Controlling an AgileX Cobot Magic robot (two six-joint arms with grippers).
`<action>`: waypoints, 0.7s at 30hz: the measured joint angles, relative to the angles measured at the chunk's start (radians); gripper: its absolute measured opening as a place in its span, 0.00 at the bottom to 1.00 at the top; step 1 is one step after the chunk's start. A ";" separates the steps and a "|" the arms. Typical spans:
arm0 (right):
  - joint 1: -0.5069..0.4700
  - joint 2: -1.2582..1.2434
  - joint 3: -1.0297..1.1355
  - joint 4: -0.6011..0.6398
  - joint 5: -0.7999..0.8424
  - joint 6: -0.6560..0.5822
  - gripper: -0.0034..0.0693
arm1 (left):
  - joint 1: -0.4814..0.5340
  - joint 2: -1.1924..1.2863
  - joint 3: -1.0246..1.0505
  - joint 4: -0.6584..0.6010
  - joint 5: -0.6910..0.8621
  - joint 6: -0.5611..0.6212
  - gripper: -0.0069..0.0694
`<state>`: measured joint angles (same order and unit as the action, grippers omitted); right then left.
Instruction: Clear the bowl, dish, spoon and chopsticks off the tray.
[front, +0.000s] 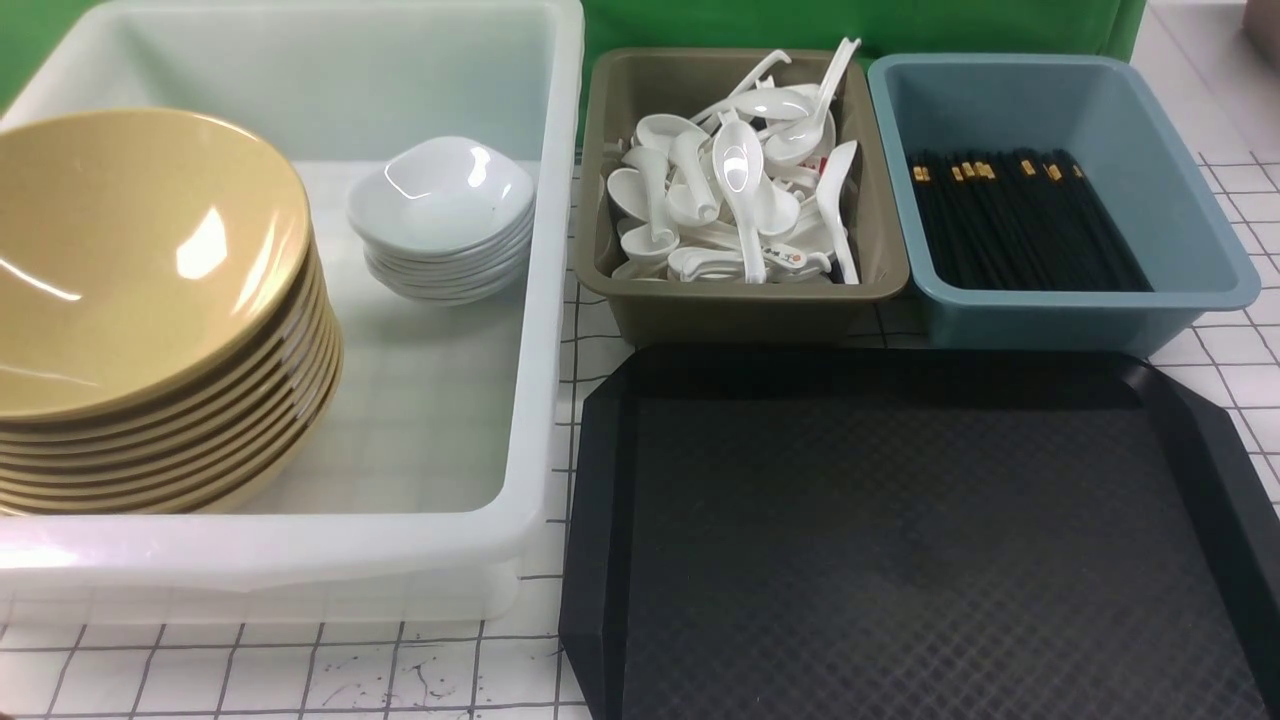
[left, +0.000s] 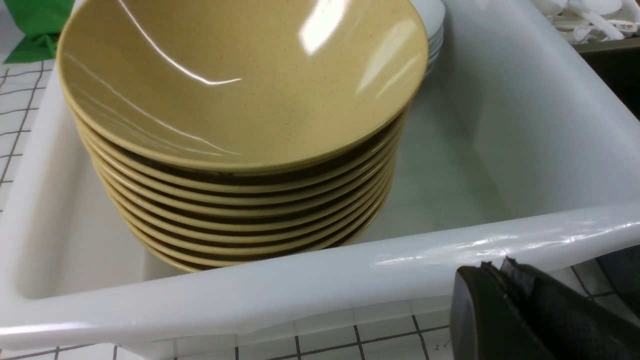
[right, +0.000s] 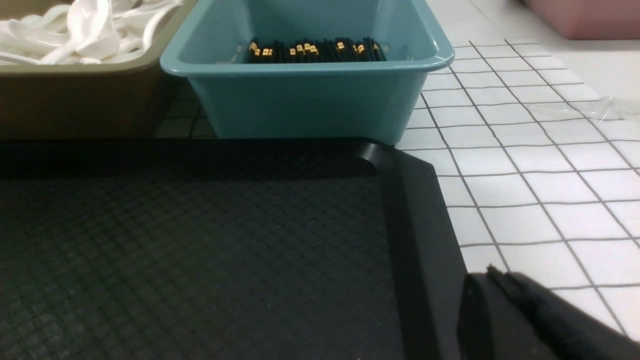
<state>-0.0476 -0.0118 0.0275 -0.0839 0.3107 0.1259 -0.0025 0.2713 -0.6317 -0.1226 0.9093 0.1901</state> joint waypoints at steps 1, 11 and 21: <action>0.000 0.000 0.000 0.000 0.000 0.000 0.11 | 0.000 0.000 0.001 0.000 0.000 0.000 0.08; 0.000 0.000 0.000 0.000 0.000 -0.001 0.11 | 0.001 -0.126 0.216 0.020 -0.257 -0.012 0.08; 0.000 0.000 0.000 0.000 0.002 -0.002 0.11 | 0.076 -0.282 0.640 0.056 -0.727 -0.171 0.08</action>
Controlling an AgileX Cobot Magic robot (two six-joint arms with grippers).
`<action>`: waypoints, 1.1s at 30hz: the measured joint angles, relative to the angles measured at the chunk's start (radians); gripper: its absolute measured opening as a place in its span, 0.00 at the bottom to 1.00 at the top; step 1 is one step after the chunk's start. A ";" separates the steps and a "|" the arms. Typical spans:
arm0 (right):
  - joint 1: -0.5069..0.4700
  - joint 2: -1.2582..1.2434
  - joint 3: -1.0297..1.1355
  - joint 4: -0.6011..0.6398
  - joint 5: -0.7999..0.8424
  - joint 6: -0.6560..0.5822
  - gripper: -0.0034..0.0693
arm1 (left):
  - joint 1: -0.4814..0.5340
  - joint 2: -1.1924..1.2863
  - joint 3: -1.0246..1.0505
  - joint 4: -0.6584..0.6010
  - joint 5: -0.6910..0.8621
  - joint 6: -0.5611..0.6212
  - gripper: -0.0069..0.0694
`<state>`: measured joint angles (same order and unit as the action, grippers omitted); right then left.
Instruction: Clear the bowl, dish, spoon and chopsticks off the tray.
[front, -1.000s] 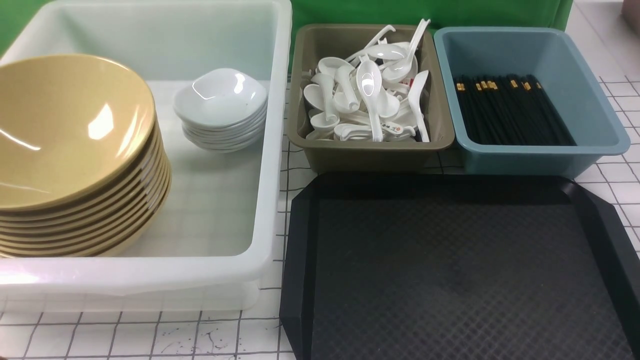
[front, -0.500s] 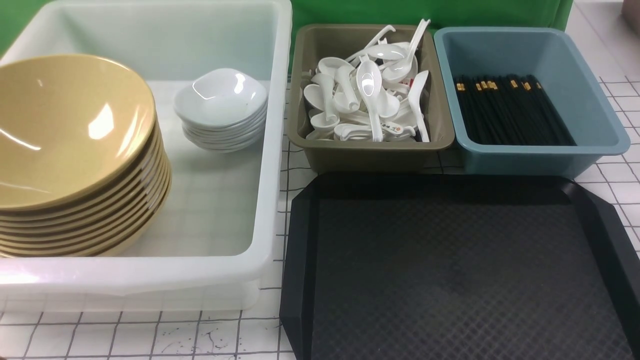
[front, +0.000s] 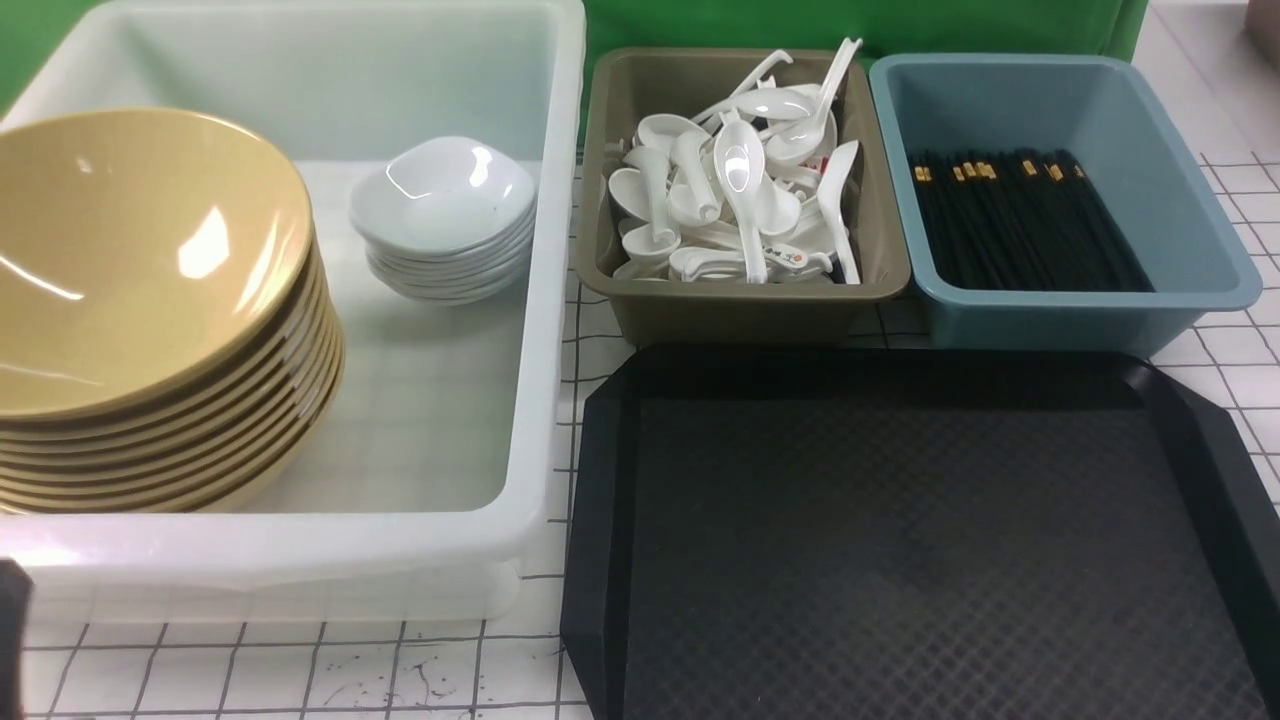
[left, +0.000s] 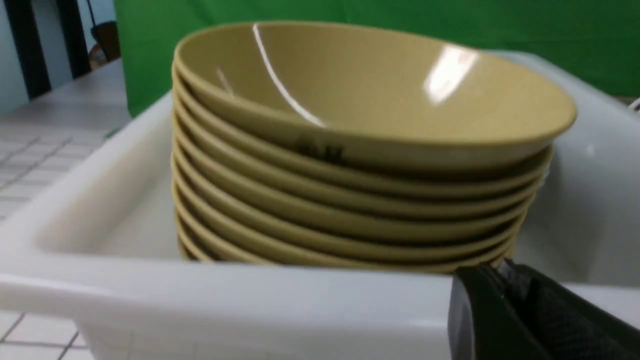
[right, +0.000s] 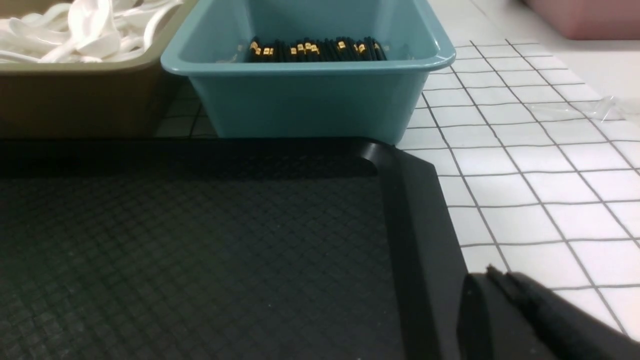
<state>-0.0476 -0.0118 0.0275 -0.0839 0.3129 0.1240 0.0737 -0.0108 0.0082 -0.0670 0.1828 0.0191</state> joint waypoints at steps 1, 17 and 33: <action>0.000 0.000 0.000 0.000 0.000 0.000 0.11 | 0.000 0.000 0.013 0.013 0.007 -0.002 0.08; 0.000 0.000 0.000 0.000 0.000 0.000 0.11 | -0.049 -0.002 0.019 0.027 0.128 -0.007 0.08; 0.000 0.000 0.000 0.000 0.000 0.000 0.11 | -0.041 -0.002 0.019 0.026 0.128 -0.007 0.08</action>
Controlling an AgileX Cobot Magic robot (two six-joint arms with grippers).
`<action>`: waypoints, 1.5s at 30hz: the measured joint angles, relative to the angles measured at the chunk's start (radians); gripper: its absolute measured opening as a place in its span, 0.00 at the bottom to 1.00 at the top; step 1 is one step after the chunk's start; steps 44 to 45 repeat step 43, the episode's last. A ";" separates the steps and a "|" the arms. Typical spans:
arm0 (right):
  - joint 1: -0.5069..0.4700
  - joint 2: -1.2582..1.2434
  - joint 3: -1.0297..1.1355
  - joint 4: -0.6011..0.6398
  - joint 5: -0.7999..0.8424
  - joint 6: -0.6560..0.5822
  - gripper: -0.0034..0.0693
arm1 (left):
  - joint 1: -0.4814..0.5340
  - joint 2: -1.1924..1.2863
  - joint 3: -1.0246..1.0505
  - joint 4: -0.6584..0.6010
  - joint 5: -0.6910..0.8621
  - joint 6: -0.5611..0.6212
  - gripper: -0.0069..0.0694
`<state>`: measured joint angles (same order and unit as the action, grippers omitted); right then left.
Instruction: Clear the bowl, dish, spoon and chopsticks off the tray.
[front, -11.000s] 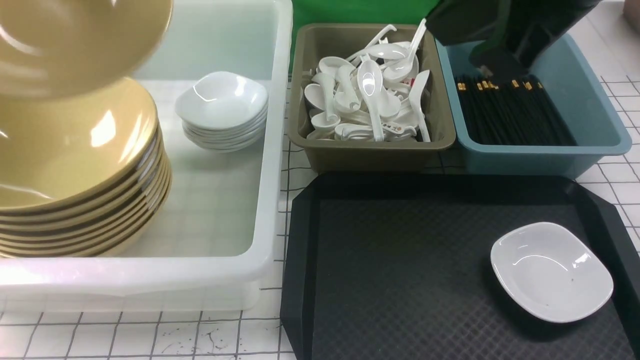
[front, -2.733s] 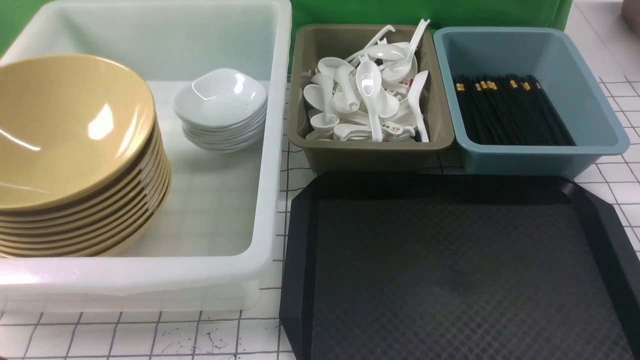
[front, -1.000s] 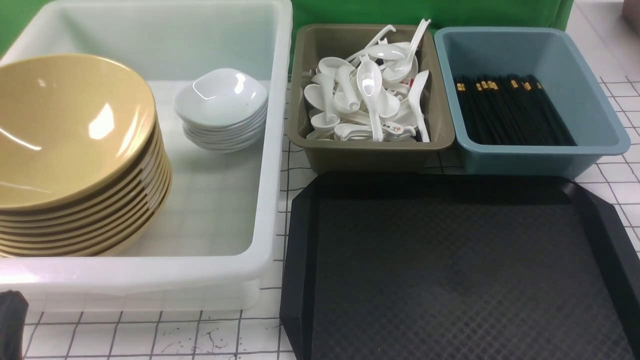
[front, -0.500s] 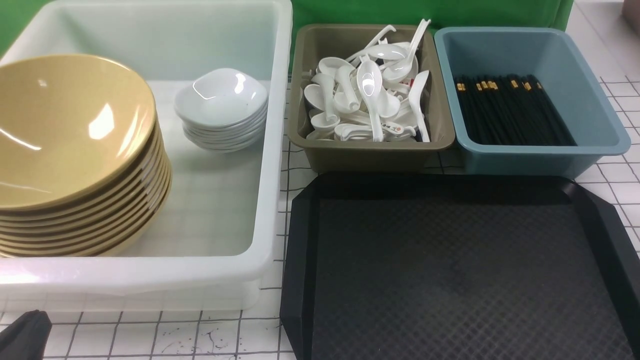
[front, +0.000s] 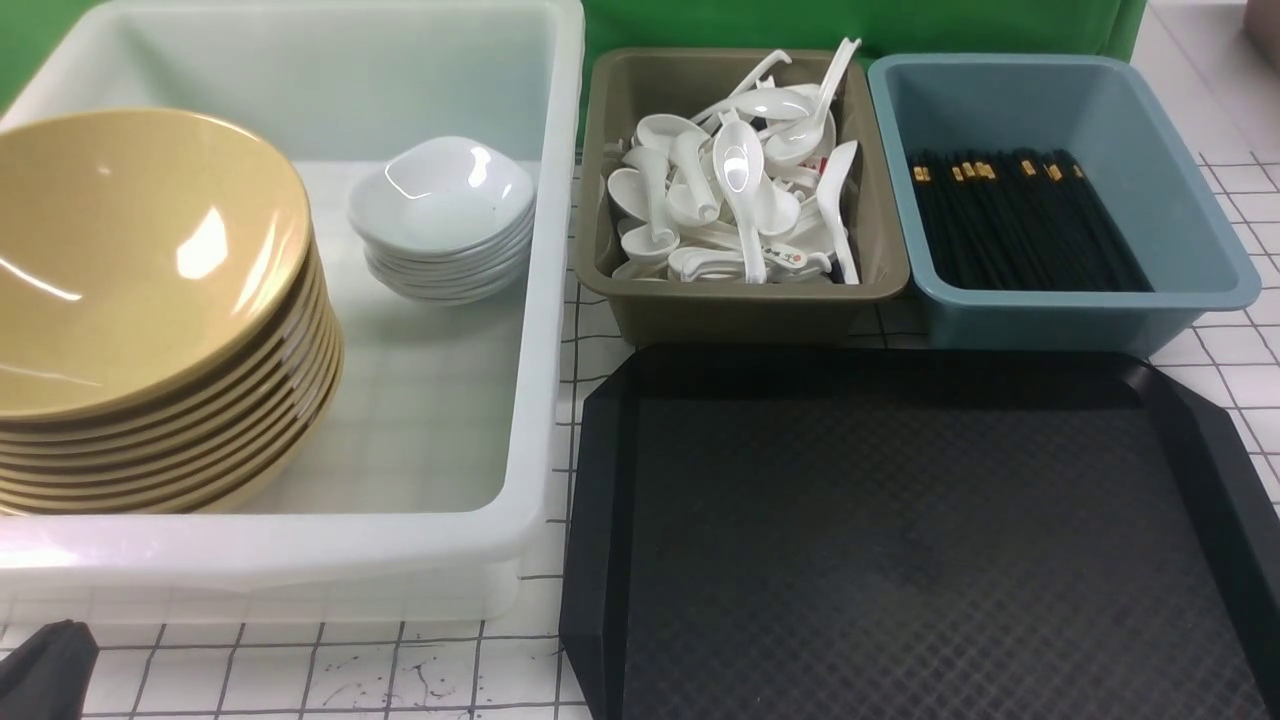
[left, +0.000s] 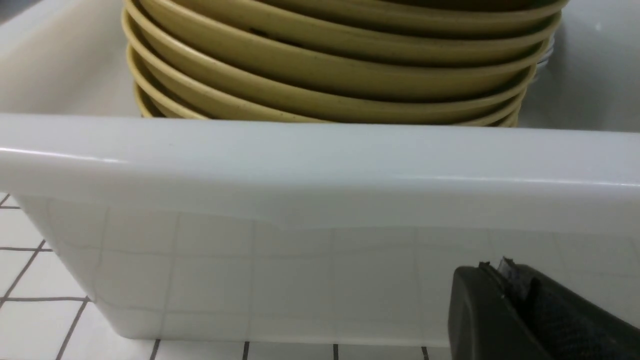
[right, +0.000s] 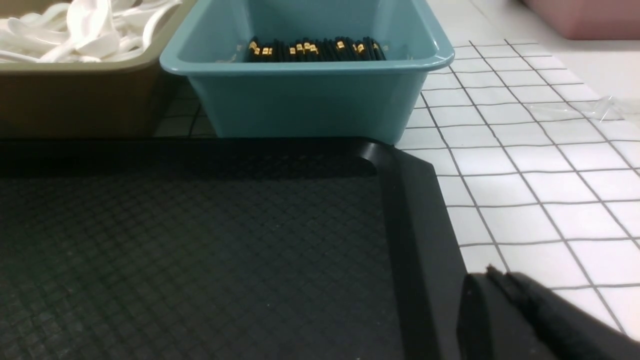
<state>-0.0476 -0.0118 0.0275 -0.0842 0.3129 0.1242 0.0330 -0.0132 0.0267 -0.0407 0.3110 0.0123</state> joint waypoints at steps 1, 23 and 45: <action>0.000 0.000 0.000 0.000 0.000 0.000 0.11 | 0.000 0.000 0.000 0.000 0.000 0.000 0.08; 0.000 0.000 0.000 -0.001 0.000 0.000 0.13 | 0.000 0.000 0.000 0.000 0.000 0.000 0.08; 0.000 0.000 0.000 -0.001 0.000 0.000 0.16 | 0.000 0.000 0.000 0.000 0.000 -0.001 0.08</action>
